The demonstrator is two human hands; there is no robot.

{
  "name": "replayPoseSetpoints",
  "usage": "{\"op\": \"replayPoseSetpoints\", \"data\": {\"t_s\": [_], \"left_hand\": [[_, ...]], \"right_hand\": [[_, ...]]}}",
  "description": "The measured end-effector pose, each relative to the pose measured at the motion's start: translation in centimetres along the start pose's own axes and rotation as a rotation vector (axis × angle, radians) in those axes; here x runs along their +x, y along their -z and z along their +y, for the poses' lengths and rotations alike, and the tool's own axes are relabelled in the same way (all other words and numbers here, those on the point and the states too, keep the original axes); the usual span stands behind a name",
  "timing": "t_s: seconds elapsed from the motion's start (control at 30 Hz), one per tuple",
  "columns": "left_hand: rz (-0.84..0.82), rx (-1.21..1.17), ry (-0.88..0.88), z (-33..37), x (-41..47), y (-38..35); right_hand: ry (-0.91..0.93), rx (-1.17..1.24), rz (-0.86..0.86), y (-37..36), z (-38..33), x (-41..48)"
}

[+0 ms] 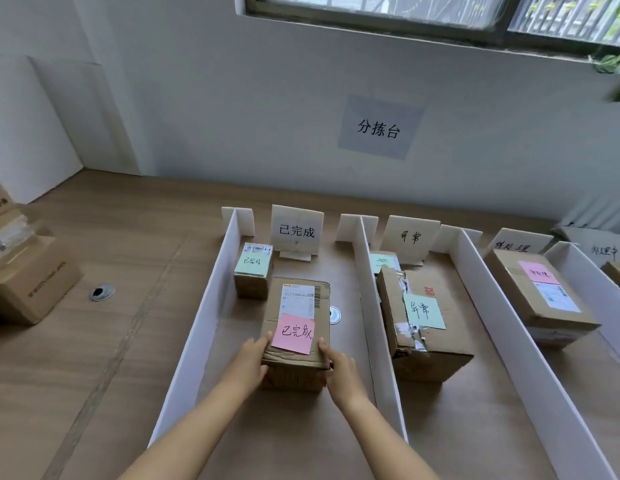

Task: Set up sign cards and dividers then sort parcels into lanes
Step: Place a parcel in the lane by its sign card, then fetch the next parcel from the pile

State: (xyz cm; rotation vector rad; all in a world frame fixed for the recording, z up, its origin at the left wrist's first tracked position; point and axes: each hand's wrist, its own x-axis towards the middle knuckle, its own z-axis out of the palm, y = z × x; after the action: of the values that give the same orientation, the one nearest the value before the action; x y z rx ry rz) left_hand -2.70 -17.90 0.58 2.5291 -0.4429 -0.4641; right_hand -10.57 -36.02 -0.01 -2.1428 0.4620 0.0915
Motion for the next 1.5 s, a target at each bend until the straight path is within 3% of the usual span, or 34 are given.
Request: {"op": "replayPoseSetpoints", "data": {"t_s": [0.13, 0.37, 0.5, 1.2, 1.37, 1.5], "left_hand": [[-0.005, 0.029, -0.002, 0.6, 2.5, 0.2], [-0.013, 0.128, 0.016, 1.5, 6.3, 0.5], [-0.015, 0.159, 0.036, 2.1, 8.4, 1.1], [-0.046, 0.063, 0.124, 2.7, 13.8, 3.4], [-0.028, 0.156, 0.05, 2.9, 11.3, 5.1], [0.104, 0.413, -0.056, 1.9, 8.1, 8.1]], "right_hand": [[-0.051, -0.007, -0.026, -1.2, 4.4, 5.7], [-0.046, 0.029, -0.015, 1.1, 0.1, 7.7], [-0.011, -0.091, 0.004, 2.0, -0.5, 9.7], [-0.003, -0.08, 0.011, 3.5, -2.1, 15.5], [-0.036, -0.26, -0.112, 4.7, -4.1, 15.0], [0.023, -0.456, -0.058, 4.2, -6.3, 13.4]]}}
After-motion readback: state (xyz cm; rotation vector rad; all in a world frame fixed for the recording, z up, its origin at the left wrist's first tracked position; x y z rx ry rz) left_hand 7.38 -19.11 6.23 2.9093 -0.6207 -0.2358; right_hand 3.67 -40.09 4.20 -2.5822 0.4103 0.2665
